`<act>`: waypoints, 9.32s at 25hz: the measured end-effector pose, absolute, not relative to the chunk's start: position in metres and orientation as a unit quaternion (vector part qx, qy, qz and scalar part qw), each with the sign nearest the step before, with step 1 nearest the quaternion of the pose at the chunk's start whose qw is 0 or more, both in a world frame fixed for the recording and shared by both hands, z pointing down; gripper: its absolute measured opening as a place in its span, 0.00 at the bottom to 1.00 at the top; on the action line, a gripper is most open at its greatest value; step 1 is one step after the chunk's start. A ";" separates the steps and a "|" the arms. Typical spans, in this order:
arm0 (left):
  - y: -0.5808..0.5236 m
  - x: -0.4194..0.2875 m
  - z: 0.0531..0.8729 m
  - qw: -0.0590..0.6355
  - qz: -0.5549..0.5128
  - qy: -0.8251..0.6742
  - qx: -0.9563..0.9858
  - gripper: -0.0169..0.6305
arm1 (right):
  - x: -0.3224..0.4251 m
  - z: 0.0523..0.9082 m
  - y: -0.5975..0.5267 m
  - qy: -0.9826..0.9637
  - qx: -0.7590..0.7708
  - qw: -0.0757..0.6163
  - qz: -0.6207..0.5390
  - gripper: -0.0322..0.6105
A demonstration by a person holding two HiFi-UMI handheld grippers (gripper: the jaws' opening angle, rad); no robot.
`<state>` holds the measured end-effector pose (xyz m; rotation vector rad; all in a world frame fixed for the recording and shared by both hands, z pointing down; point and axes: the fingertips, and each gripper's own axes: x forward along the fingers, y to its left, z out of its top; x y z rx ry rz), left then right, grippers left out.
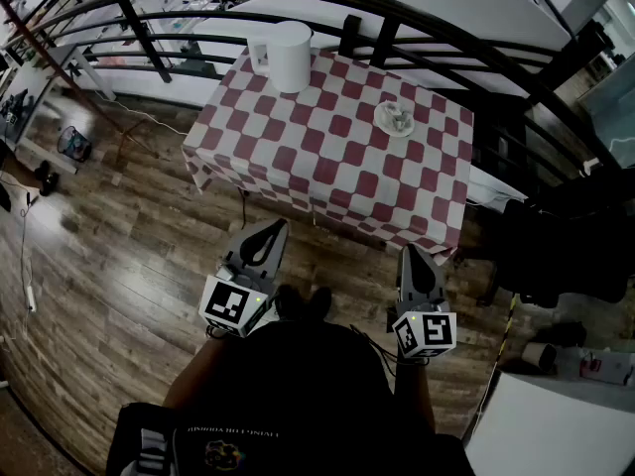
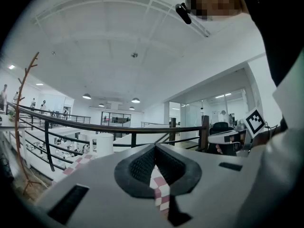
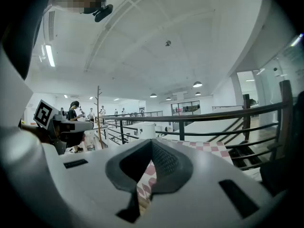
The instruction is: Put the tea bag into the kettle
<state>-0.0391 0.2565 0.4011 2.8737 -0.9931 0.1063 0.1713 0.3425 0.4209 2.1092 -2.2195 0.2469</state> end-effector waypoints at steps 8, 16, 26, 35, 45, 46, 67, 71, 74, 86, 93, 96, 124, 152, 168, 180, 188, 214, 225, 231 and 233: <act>0.256 -0.032 0.403 0.050 0.042 -0.328 0.942 0.03 | 0.181 0.422 0.345 -0.722 0.686 0.036 0.080 0.07; 0.251 -0.015 0.410 0.048 0.052 -0.335 0.939 0.03 | 0.198 0.427 0.340 -0.729 0.679 0.031 0.083 0.07; 0.224 -0.020 0.421 0.045 0.053 -0.373 0.925 0.03 | 0.210 0.441 0.314 -0.743 0.663 0.018 0.088 0.07; 0.118 -0.039 0.421 0.032 0.061 -0.379 0.923 0.03 | 0.207 0.443 0.236 -0.732 0.675 0.030 0.091 0.07; -0.017 -0.059 0.423 0.033 0.074 -0.336 0.938 0.03 | 0.165 0.430 0.119 -0.710 0.698 0.030 0.084 0.07; -0.028 -0.062 0.424 0.034 0.076 -0.333 0.939 0.03 | 0.159 0.430 0.109 -0.709 0.699 0.029 0.084 0.07; -0.221 -0.066 0.421 0.031 0.053 -0.362 0.930 0.03 | 0.113 0.420 -0.048 -0.743 0.666 0.038 0.054 0.07; -0.251 -0.059 0.421 0.043 0.052 -0.378 0.923 0.03 | 0.116 0.413 -0.091 -0.761 0.647 0.033 0.043 0.07; -0.266 -0.054 0.427 0.046 0.060 -0.388 0.919 0.03 | 0.115 0.409 -0.126 -0.777 0.628 0.032 0.034 0.07; -0.326 -0.042 0.466 0.069 0.102 -0.421 0.899 0.03 | 0.123 0.430 -0.214 -0.799 0.598 0.040 0.047 0.07; -0.338 -0.039 0.484 0.082 0.119 -0.426 0.893 0.03 | 0.127 0.445 -0.232 -0.800 0.596 0.044 0.062 0.07; -0.341 -0.041 0.487 0.087 0.119 -0.429 0.891 0.03 | 0.126 0.450 -0.237 -0.800 0.594 0.046 0.067 0.07; -0.345 -0.042 0.502 0.110 0.107 -0.418 0.896 0.03 | 0.054 0.432 -0.290 -0.860 0.507 0.018 0.055 0.07; -0.275 -0.022 0.486 0.044 0.122 -0.388 0.913 0.03 | 0.094 0.457 -0.238 -0.835 0.543 0.069 0.053 0.07; -0.192 0.132 0.536 0.043 0.170 -0.196 0.965 0.03 | 0.258 0.543 -0.112 -0.683 0.707 0.100 0.153 0.08; -0.123 0.252 0.584 0.042 0.204 -0.044 0.977 0.03 | 0.329 0.611 -0.021 -0.580 0.773 0.109 0.232 0.08; -0.099 0.291 0.613 0.057 0.235 0.008 0.970 0.03 | 0.345 0.650 -0.020 -0.563 0.764 0.116 0.292 0.31; -0.114 0.276 0.642 0.081 0.263 -0.021 0.961 0.03 | 0.337 0.680 -0.046 -0.572 0.751 0.162 0.286 0.07; -0.114 0.208 0.610 0.071 0.244 -0.091 0.963 0.03 | 0.274 0.655 -0.047 -0.627 0.720 0.157 0.254 0.07; -0.127 0.157 0.604 0.082 0.237 -0.157 0.955 0.03 | 0.226 0.653 -0.067 -0.679 0.672 0.169 0.243 0.07; -0.130 0.139 0.604 0.085 0.237 -0.176 0.952 0.03 | 0.209 0.653 -0.073 -0.694 0.656 0.176 0.238 0.07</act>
